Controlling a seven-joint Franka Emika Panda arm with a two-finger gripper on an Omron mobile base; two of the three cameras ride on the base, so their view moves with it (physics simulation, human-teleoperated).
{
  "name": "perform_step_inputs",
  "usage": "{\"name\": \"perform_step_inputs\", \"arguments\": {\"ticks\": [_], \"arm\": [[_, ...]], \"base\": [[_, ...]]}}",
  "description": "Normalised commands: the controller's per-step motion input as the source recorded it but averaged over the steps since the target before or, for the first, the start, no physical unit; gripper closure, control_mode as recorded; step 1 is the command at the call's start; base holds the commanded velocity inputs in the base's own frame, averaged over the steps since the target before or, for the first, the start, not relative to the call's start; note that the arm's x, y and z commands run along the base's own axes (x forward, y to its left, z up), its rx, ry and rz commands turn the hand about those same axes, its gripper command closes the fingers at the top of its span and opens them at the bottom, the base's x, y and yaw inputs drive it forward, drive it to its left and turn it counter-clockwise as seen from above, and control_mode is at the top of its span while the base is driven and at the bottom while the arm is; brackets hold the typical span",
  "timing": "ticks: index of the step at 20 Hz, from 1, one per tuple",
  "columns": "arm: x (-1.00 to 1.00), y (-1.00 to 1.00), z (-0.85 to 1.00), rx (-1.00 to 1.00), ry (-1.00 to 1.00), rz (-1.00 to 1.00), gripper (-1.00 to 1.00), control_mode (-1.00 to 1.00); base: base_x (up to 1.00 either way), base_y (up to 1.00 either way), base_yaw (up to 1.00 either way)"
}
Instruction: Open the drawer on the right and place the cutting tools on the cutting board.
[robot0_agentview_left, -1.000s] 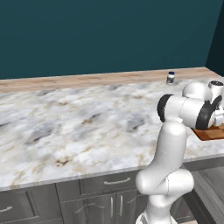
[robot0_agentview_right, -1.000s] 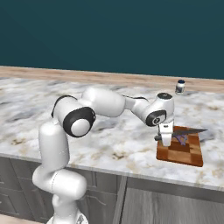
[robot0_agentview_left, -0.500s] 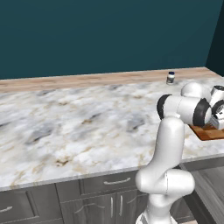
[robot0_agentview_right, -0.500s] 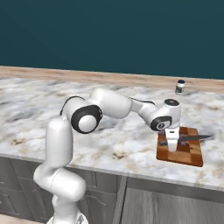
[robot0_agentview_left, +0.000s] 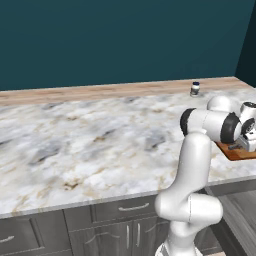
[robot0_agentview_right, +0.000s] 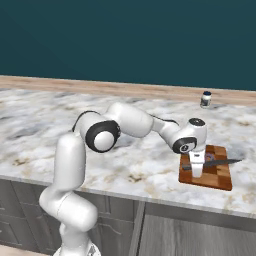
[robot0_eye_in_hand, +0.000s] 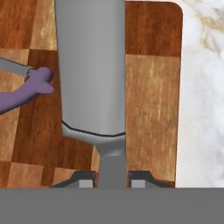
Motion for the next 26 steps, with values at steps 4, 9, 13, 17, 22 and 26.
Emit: {"name": "perform_step_inputs", "arguments": {"ticks": [4,9,13,17,22,26], "arm": [[0.09,0.00,-0.22,0.00,0.01,0.00,1.00,-1.00],[0.13,0.00,-0.21,0.00,0.00,0.00,1.00,-1.00],[0.12,0.00,-0.24,0.00,0.00,0.00,1.00,-1.00],[0.03,0.00,-0.30,0.00,0.00,0.00,1.00,-1.00],[0.00,0.00,-0.20,0.00,0.00,0.00,-1.00,-1.00],[-0.02,0.00,0.03,0.00,0.00,0.00,-1.00,-1.00]], "base": [[0.00,0.00,0.00],[0.00,0.00,0.00],[0.00,0.00,0.00],[0.00,0.00,0.00],[0.00,0.00,0.00],[0.00,0.00,0.00]]}}
